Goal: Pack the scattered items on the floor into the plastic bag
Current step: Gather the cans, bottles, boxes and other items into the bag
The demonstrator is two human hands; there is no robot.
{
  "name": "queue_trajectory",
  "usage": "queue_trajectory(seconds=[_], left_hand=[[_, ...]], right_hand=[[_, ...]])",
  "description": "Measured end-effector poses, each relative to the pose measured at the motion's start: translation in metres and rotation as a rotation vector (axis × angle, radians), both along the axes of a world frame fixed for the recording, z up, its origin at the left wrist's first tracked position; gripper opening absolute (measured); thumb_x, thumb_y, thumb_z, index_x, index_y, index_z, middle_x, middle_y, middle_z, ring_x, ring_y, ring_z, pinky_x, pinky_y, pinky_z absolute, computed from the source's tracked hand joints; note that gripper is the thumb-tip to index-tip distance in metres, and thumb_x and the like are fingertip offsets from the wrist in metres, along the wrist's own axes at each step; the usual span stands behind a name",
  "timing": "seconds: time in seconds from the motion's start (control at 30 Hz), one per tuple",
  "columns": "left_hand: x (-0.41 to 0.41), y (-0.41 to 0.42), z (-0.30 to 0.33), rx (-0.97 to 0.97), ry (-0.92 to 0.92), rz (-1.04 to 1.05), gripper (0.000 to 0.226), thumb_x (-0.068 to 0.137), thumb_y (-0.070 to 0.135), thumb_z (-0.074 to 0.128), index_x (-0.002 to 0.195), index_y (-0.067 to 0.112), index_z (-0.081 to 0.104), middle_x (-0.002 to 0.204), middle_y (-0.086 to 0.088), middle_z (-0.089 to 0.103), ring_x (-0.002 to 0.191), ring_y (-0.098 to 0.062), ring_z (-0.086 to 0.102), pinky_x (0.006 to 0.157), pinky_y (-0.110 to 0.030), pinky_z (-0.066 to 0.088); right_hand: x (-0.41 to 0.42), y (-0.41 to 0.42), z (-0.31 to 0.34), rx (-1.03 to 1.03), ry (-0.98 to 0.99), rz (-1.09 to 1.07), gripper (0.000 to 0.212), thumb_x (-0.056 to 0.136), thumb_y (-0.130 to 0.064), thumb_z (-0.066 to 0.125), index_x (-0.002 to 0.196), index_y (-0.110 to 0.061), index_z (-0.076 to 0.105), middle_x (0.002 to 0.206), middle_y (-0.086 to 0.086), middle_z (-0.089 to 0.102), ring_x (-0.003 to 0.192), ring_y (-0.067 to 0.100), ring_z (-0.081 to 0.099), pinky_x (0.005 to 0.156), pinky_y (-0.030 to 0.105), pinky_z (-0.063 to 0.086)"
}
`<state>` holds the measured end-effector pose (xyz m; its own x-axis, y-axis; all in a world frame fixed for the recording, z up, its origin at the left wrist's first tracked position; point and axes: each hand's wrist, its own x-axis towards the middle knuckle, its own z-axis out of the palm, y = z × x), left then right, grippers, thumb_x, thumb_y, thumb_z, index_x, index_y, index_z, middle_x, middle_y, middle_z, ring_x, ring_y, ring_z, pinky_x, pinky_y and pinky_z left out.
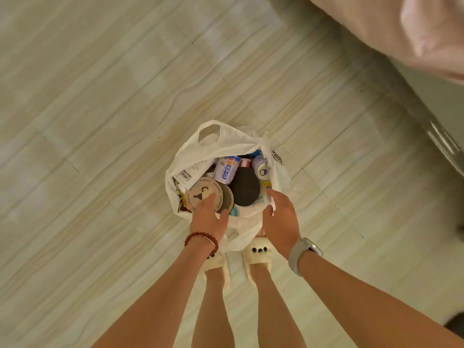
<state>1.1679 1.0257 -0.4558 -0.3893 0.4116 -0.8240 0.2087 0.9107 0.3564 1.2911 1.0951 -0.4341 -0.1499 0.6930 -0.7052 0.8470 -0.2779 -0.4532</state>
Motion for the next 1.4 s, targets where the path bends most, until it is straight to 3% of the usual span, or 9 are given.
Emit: queue_trajectory(seconds=[0.17,0.27,0.4,0.73,0.8,0.93,1.1,1.23,1.4], left_hand=[[-0.005,0.002,0.082,0.179,0.176,-0.375,0.039,0.09,0.017,0.049,0.128,0.01,0.045,0.131,-0.011,0.049,0.12,-0.026,0.045,0.095,-0.039,0.042],[0.003,0.007,0.133,0.239,0.249,-0.539,0.034,0.088,0.018,0.05,0.122,0.012,0.05,0.125,-0.009,0.053,0.115,-0.026,0.05,0.092,-0.04,0.044],[0.033,0.013,0.189,0.312,0.298,-0.715,0.034,0.088,0.019,0.049,0.122,0.013,0.051,0.122,-0.01,0.056,0.115,-0.028,0.051,0.095,-0.042,0.042],[0.217,-0.003,0.251,0.259,0.202,-1.272,0.044,0.092,0.021,0.041,0.135,0.014,0.038,0.138,-0.012,0.043,0.124,-0.03,0.043,0.098,-0.04,0.037],[0.266,-0.017,0.256,0.252,0.202,-1.374,0.044,0.093,0.022,0.04,0.136,0.014,0.036,0.139,-0.012,0.041,0.124,-0.03,0.041,0.099,-0.039,0.036],[0.369,-0.058,0.241,0.233,0.2,-1.469,0.046,0.093,0.023,0.04,0.137,0.015,0.035,0.14,-0.013,0.04,0.126,-0.031,0.04,0.101,-0.042,0.036],[0.495,-0.128,0.181,0.171,0.142,-1.582,0.047,0.093,0.025,0.04,0.138,0.015,0.033,0.141,-0.013,0.039,0.127,-0.031,0.039,0.101,-0.042,0.036],[0.568,-0.172,0.12,0.122,0.099,-1.654,0.047,0.093,0.027,0.04,0.139,0.016,0.031,0.142,-0.012,0.037,0.128,-0.029,0.038,0.1,-0.042,0.036],[0.629,-0.195,0.013,0.09,0.075,-1.772,0.05,0.093,0.027,0.041,0.14,0.016,0.028,0.144,-0.01,0.032,0.129,-0.029,0.035,0.102,-0.041,0.036]], right_hand=[[0.025,0.0,0.076,-0.009,-0.042,-0.017,0.044,0.093,-0.009,0.037,0.137,-0.014,0.037,0.141,0.006,0.043,0.134,0.021,0.03,0.106,0.033,0.031],[0.048,-0.009,0.128,-0.047,-0.036,-0.16,0.042,0.093,-0.01,0.036,0.135,-0.014,0.04,0.137,0.007,0.047,0.129,0.023,0.038,0.103,0.034,0.036],[0.09,-0.039,0.193,-0.066,0.0,-0.471,0.039,0.094,-0.011,0.035,0.132,-0.013,0.043,0.129,0.009,0.053,0.106,0.025,0.056,0.076,0.026,0.042],[0.262,-0.166,0.244,-0.147,-0.024,-1.06,0.039,0.093,-0.012,0.035,0.132,-0.011,0.042,0.133,0.014,0.051,0.111,0.03,0.055,0.086,0.031,0.044],[0.303,-0.196,0.242,-0.175,-0.008,-1.15,0.04,0.092,-0.015,0.036,0.131,-0.013,0.042,0.128,0.014,0.054,0.103,0.028,0.057,0.088,0.033,0.044],[0.395,-0.265,0.218,-0.218,-0.04,-1.206,0.045,0.083,-0.03,0.033,0.127,-0.025,0.044,0.114,0.006,0.063,0.094,0.029,0.062,0.092,0.044,0.048],[0.511,-0.339,0.173,-0.195,-0.048,-1.281,0.04,0.093,-0.012,0.036,0.133,-0.012,0.04,0.133,0.013,0.049,0.099,0.026,0.056,0.069,0.026,0.045],[0.581,-0.387,0.107,-0.221,-0.099,-1.289,0.04,0.092,-0.013,0.037,0.133,-0.012,0.04,0.134,0.014,0.049,0.117,0.031,0.051,0.092,0.035,0.044],[0.628,-0.414,0.001,-0.287,-0.099,-1.262,0.039,0.093,-0.014,0.038,0.131,-0.013,0.042,0.128,0.014,0.054,0.116,0.031,0.052,0.094,0.038,0.045]])
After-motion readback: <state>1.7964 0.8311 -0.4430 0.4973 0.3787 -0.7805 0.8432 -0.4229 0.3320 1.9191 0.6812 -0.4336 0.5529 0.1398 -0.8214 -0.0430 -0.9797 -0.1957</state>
